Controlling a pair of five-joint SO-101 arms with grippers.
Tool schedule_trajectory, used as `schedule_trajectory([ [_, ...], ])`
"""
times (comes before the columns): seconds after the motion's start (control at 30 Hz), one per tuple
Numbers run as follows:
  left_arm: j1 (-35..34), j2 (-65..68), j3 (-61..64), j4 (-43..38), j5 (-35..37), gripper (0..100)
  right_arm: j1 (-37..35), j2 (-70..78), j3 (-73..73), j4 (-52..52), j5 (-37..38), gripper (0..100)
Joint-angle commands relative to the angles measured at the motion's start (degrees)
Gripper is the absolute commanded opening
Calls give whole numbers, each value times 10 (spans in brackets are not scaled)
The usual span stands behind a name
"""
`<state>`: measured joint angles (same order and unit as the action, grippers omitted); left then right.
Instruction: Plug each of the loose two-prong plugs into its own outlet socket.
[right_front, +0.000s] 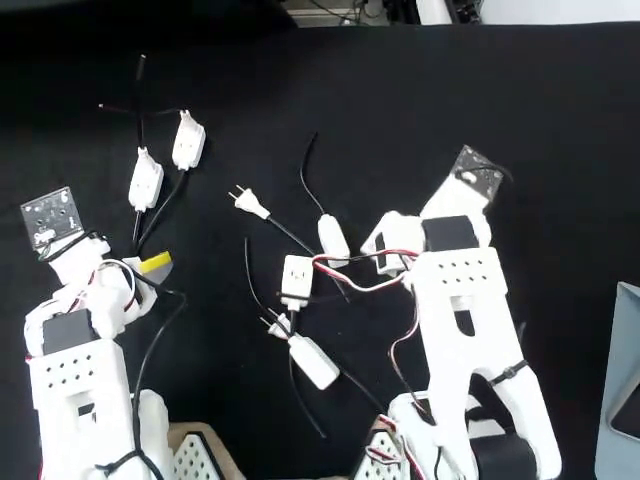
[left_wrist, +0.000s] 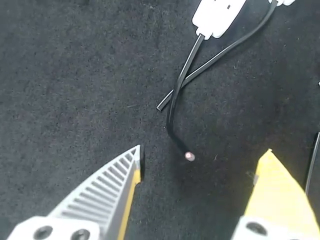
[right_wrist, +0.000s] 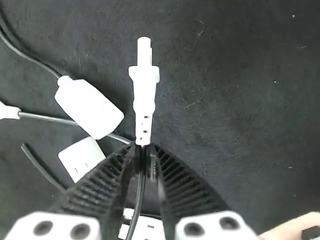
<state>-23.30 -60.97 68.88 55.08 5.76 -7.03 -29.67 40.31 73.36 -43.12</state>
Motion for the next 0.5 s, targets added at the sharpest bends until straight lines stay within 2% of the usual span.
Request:
schedule_trajectory([
  [0.0,-3,-7,-4,-12,1,353,5,-16,-5,-8,-21,74],
  [0.13,-3,-7,-4,-12,1,353,-11,-15,0,-5,-18,189],
  [0.3,-3,-7,-4,-12,1,353,-46,-19,-1,12,-13,187],
  [0.37,-3,-7,-4,-12,1,353,-45,-19,-2,11,25,187],
  [0.47,-3,-7,-4,-12,0,353,-33,-19,-11,14,120,187],
])
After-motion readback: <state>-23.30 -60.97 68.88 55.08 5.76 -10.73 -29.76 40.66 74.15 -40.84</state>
